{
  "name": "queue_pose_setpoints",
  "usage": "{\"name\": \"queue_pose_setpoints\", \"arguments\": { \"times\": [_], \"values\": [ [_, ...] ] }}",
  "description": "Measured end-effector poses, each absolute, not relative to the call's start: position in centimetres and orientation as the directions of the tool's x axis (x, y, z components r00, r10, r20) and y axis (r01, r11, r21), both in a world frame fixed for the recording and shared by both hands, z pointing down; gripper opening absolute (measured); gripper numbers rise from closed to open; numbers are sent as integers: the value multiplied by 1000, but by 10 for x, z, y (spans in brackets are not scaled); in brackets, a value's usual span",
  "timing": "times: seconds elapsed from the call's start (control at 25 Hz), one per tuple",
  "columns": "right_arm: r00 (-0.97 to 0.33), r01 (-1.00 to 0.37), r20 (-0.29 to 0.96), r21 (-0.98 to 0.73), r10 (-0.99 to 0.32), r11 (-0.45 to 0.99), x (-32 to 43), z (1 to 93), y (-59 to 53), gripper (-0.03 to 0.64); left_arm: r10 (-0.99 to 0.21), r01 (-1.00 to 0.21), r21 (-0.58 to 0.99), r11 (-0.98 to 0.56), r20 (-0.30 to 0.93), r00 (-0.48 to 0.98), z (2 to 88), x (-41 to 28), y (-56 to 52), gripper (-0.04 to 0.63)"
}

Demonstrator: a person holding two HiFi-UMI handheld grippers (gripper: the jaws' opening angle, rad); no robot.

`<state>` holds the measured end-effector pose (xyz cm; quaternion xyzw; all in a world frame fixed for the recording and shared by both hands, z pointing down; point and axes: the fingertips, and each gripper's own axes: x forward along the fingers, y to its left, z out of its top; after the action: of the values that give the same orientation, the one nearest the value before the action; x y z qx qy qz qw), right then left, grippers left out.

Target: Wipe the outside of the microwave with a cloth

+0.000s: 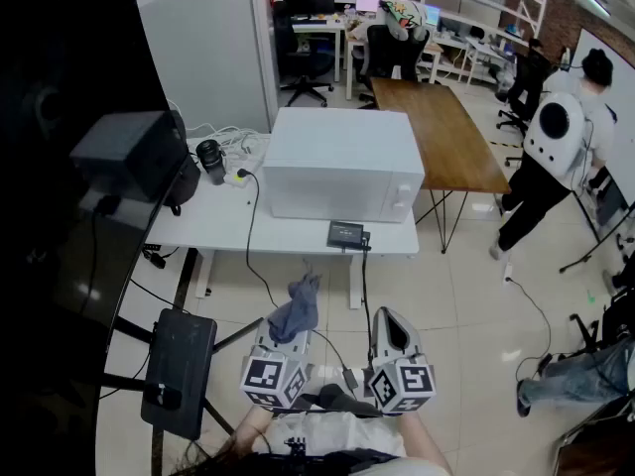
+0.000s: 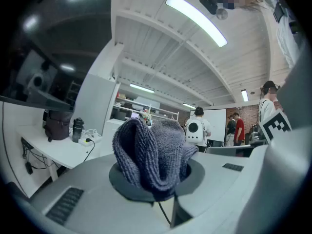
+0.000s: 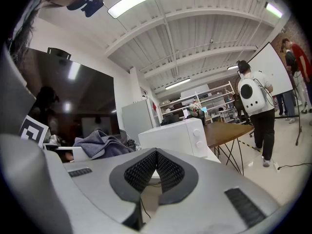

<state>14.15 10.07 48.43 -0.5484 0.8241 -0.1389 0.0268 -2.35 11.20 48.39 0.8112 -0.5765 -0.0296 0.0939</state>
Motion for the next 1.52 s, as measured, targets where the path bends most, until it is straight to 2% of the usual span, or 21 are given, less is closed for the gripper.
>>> {"name": "queue_pose_setpoints", "arguments": {
  "times": [0.16, 0.64, 1.08, 1.28, 1.52],
  "values": [
    [-393, -897, 109, -264, -913, 355, 154, 487, 89, 23, -935, -912, 237, -336, 34, 353, 468, -9, 85, 57],
    [-354, -907, 122, -287, -927, 309, 159, 492, 20, 21, -883, -852, 237, -467, -80, 462, 411, 28, -42, 57],
    [-145, -945, 54, -305, -988, 122, 160, 466, -72, 23, -651, -599, 321, -734, -80, 755, 384, 113, -156, 57],
    [-90, -956, 78, -288, -993, 64, 164, 475, -90, 23, -594, -561, 282, -778, -42, 804, 382, 156, -202, 57],
    [-38, -962, 84, -272, -996, 14, 187, 467, -109, 23, -570, -572, 276, -772, 98, 816, 410, 198, -236, 57]
  ]
}}
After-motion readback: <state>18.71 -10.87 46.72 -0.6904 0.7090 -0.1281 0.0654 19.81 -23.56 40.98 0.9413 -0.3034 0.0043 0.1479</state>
